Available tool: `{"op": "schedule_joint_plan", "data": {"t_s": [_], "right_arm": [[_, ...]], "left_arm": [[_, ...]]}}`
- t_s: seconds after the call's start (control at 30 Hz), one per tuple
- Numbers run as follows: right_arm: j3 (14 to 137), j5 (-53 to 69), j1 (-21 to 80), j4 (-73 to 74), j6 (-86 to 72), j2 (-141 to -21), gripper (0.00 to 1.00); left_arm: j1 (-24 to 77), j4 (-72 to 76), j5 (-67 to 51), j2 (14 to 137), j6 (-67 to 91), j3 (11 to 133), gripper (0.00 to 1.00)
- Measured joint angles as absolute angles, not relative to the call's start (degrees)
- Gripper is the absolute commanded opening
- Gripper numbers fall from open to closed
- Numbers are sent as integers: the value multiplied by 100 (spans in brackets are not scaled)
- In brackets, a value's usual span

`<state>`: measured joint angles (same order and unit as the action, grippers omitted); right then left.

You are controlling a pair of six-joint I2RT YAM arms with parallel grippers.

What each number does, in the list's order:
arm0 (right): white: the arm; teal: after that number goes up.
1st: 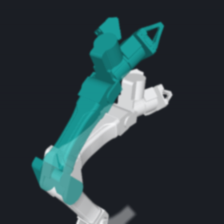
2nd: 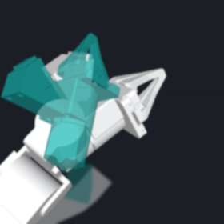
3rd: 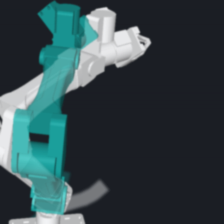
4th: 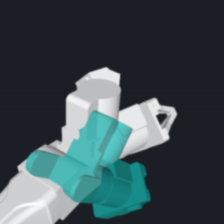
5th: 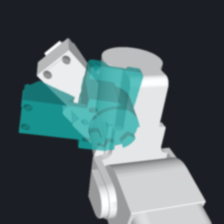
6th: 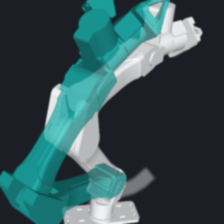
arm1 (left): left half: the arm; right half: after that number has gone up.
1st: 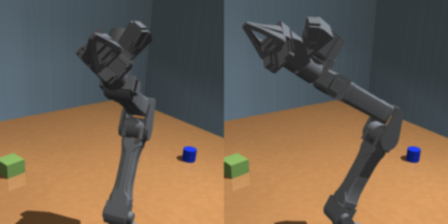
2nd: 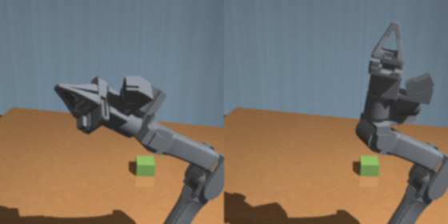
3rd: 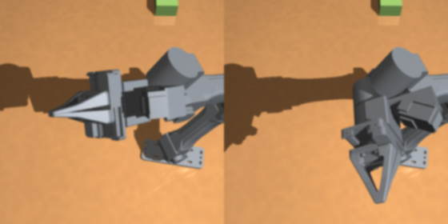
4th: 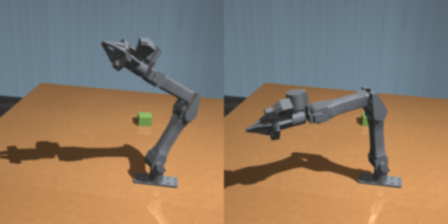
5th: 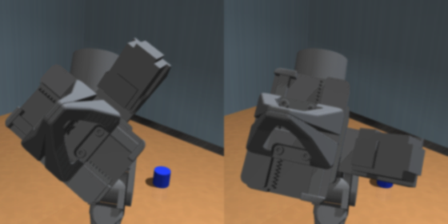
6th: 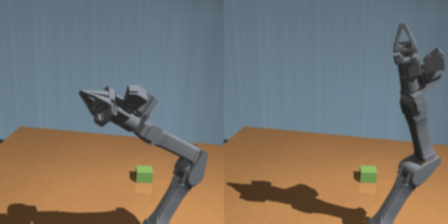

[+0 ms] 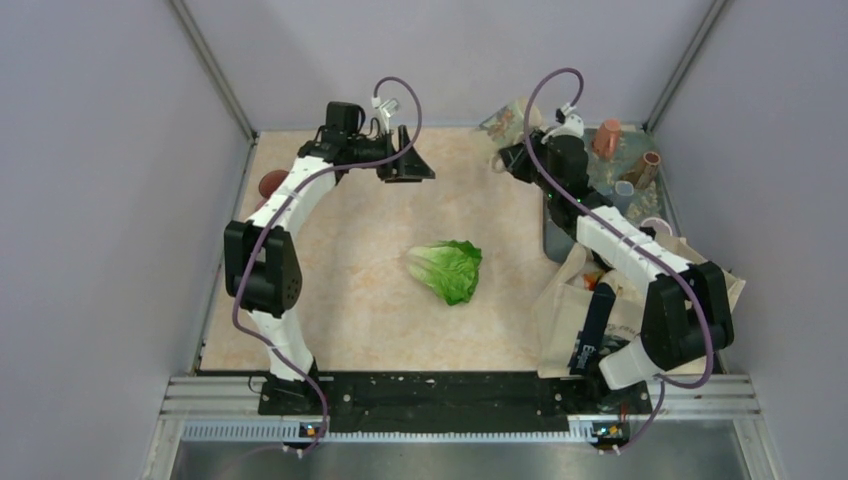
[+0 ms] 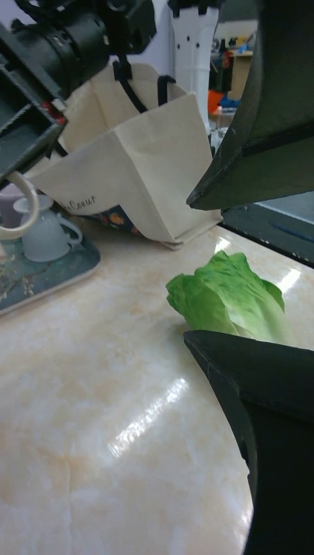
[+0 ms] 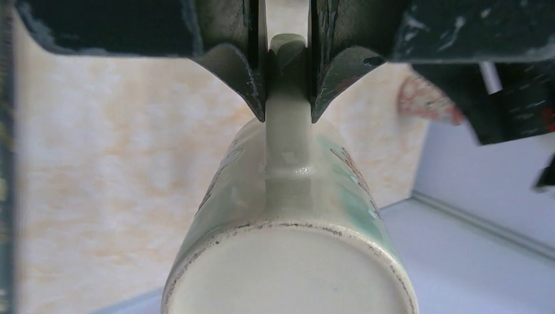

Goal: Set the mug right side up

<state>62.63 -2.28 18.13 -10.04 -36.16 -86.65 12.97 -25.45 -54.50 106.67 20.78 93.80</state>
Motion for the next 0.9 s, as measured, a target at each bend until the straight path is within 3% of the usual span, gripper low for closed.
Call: {"op": "schedule_joint_plan", "data": {"t_s": [0.27, 0.6, 0.8, 0.9], "right_arm": [[6248, 198, 2543, -1859, -4278, -8534, 0], [6265, 670, 2762, -2456, -5046, -8691, 0], [6270, 939, 2864, -2801, -5509, -8895, 0], [6372, 996, 2912, -3114, -5841, -9150, 0]], "left_arm": [[1409, -1728, -5629, 10722, 3063, 9699, 73], [1409, -1280, -5699, 10860, 3656, 10121, 70], [1409, -1114, -5795, 10925, 3920, 10359, 54], [1372, -1070, -5782, 10925, 4016, 10418, 38]]}}
